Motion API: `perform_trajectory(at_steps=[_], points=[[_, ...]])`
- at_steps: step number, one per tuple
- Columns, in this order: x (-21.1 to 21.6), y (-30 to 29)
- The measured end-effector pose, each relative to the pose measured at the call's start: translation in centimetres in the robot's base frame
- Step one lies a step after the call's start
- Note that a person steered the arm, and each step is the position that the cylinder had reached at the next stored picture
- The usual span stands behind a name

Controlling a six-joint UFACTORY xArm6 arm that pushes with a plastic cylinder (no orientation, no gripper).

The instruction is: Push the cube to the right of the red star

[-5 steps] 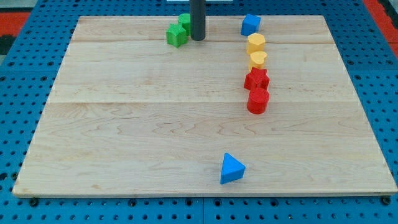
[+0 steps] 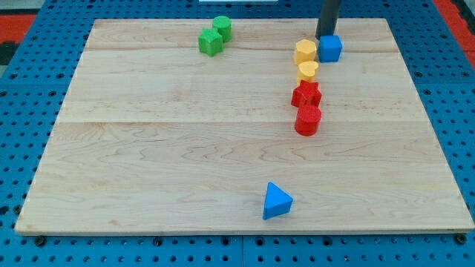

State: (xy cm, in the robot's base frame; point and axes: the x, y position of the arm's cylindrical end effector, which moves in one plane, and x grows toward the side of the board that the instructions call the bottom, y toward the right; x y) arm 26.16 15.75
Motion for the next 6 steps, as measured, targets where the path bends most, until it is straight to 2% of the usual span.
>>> perform_trajectory(at_steps=[3, 4, 6], points=[[10.6, 0.2], [12.7, 1.1], [12.0, 6.6]])
